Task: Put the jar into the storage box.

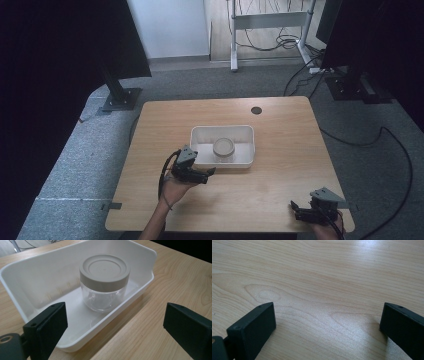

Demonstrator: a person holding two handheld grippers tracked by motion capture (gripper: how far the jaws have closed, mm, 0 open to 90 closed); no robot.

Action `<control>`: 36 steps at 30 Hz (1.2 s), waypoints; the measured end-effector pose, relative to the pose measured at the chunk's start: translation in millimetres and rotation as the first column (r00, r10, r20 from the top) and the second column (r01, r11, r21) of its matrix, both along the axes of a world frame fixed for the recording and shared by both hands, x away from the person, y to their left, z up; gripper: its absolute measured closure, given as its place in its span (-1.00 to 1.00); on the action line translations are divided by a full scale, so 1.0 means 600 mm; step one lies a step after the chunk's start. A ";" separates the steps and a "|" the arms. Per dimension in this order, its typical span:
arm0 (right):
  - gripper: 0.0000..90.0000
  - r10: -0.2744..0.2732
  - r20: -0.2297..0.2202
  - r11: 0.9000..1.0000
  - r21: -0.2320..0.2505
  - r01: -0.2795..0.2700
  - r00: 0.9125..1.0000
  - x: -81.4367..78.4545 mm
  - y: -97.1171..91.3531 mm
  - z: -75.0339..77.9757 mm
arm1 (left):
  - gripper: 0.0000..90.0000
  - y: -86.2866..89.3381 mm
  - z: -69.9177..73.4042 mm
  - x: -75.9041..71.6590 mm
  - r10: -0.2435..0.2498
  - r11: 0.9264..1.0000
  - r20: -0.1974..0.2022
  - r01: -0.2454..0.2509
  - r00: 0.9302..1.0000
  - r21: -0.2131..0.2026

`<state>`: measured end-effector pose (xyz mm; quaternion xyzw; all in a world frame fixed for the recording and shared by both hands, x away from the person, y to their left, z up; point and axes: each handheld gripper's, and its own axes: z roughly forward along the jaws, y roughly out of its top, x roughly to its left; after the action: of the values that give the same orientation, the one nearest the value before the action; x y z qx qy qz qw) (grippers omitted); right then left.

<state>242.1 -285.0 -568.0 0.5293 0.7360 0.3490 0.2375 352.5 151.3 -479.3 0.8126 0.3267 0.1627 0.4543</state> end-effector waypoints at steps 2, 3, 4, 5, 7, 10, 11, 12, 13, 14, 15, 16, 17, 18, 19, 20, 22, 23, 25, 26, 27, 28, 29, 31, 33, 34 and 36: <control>-1.00 0.000 0.000 1.000 0.000 0.000 1.000 0.000 0.000 0.000 | -0.89 0.004 -0.001 -0.003 0.000 1.000 0.001 0.000 1.000 -0.001; -1.00 0.000 0.000 1.000 0.000 0.000 1.000 0.000 0.000 0.000 | -0.89 0.007 -0.002 -0.005 0.001 1.000 0.002 -0.001 1.000 -0.002; -1.00 0.000 0.000 1.000 0.000 0.000 1.000 0.000 0.000 0.000 | -0.89 0.009 -0.002 -0.007 0.002 1.000 0.003 -0.002 1.000 -0.002; -1.00 -0.001 0.000 1.000 0.000 0.001 1.000 0.000 0.000 0.000 | -0.89 0.011 -0.003 -0.009 0.002 1.000 0.003 -0.002 1.000 -0.003; -1.00 0.000 0.000 1.000 0.000 0.000 1.000 0.000 0.000 0.000 | -0.89 0.016 -0.004 -0.013 0.004 1.000 0.002 -0.004 1.000 -0.003; -1.00 -0.001 0.000 1.000 -0.001 0.001 1.000 0.000 0.000 0.000 | -0.89 0.024 -0.005 -0.018 0.006 1.000 0.008 -0.006 1.000 -0.004; -1.00 -0.001 0.000 1.000 -0.001 0.001 1.000 0.000 0.000 0.000 | -0.89 0.026 -0.005 -0.020 0.007 1.000 0.008 -0.007 1.000 -0.007; -1.00 -0.001 0.000 1.000 -0.001 0.001 1.000 0.000 0.000 0.000 | -0.89 0.028 -0.006 -0.021 0.008 1.000 0.008 -0.008 1.000 -0.006; -1.00 -0.001 0.000 1.000 -0.001 0.001 1.000 0.000 0.000 0.000 | -0.89 0.031 -0.006 -0.024 0.010 1.000 0.009 -0.010 1.000 -0.008; -1.00 -0.001 0.000 1.000 -0.001 0.001 1.000 0.000 0.000 0.000 | -0.89 0.033 -0.007 -0.026 0.009 1.000 0.010 -0.009 1.000 -0.009; -1.00 -0.001 0.000 1.000 -0.001 0.001 1.000 0.000 0.000 0.000 | -0.89 0.036 -0.007 -0.027 0.009 1.000 0.011 -0.009 1.000 -0.009; -1.00 -0.002 0.000 1.000 -0.001 0.002 1.000 0.000 0.000 0.000 | -0.89 0.038 -0.008 -0.029 0.010 1.000 0.012 -0.010 1.000 -0.005; -1.00 -0.001 0.000 1.000 -0.001 0.001 1.000 0.000 0.000 0.000 | -0.89 0.040 -0.009 -0.031 0.012 1.000 0.013 -0.012 1.000 -0.004; -1.00 -0.002 0.000 1.000 -0.001 0.002 1.000 0.000 0.000 0.000 | -0.89 0.042 -0.010 -0.033 0.014 1.000 0.013 -0.014 1.000 -0.003; -1.00 -0.002 0.000 1.000 -0.001 0.002 1.000 0.000 0.000 0.000 | -0.89 0.044 -0.011 -0.034 0.015 1.000 0.013 -0.015 1.000 -0.003; -1.00 -0.002 0.000 1.000 -0.001 0.002 1.000 0.000 0.000 0.000 | -0.89 0.046 -0.012 -0.036 0.015 1.000 0.012 -0.015 1.000 -0.003; -1.00 -0.002 0.000 1.000 -0.001 0.002 1.000 0.000 0.000 0.000 | -0.89 0.050 -0.015 -0.039 0.016 1.000 0.013 -0.016 1.000 0.000; -1.00 -0.003 0.000 1.000 0.000 0.003 1.000 0.000 0.000 0.000 | -0.89 0.052 -0.016 -0.041 0.017 1.000 0.011 -0.017 1.000 0.000; -1.00 -0.003 0.000 1.000 0.000 0.003 1.000 0.000 0.000 0.000 | -0.89 0.055 -0.020 -0.044 0.019 1.000 0.013 -0.019 1.000 0.006; -1.00 -0.003 0.000 1.000 -0.001 0.003 1.000 0.000 0.000 0.000 | -0.89 0.057 -0.021 -0.045 0.019 1.000 0.014 -0.019 1.000 0.010; -1.00 -0.003 0.000 1.000 0.000 0.003 1.000 0.000 0.000 0.000 | -0.89 0.058 -0.023 -0.047 0.018 1.000 0.015 -0.019 1.000 0.011; -1.00 -0.003 0.000 1.000 -0.001 0.003 1.000 0.000 0.000 0.000 | -0.89 0.060 -0.025 -0.048 0.019 1.000 0.014 -0.019 1.000 0.010; -1.00 -0.003 0.000 1.000 0.000 0.003 1.000 0.000 0.000 0.000 | -0.89 0.062 -0.027 -0.049 0.019 1.000 0.014 -0.019 1.000 0.011; -1.00 -0.003 0.000 1.000 0.000 0.003 1.000 0.000 0.000 0.000 | -0.89 0.065 -0.032 -0.051 0.021 1.000 0.013 -0.021 1.000 0.014; -1.00 -0.003 0.000 1.000 0.000 0.003 1.000 0.000 0.000 0.000 | -0.89 0.068 -0.037 -0.054 0.024 1.000 0.012 -0.024 1.000 0.018; -1.00 -0.003 0.000 1.000 0.000 0.003 1.000 0.000 0.000 0.000 | -0.89 0.070 -0.040 -0.055 0.026 0.999 0.010 -0.027 1.000 0.017; -1.00 -0.003 0.000 1.000 -0.001 0.003 1.000 0.000 0.000 0.000 | -0.89 0.072 -0.047 -0.057 0.028 0.999 0.007 -0.029 1.000 0.021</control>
<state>242.1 -284.8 -568.1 0.5304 0.7352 0.3484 0.2384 318.4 194.5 -507.7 0.8120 0.3349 0.1754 0.4447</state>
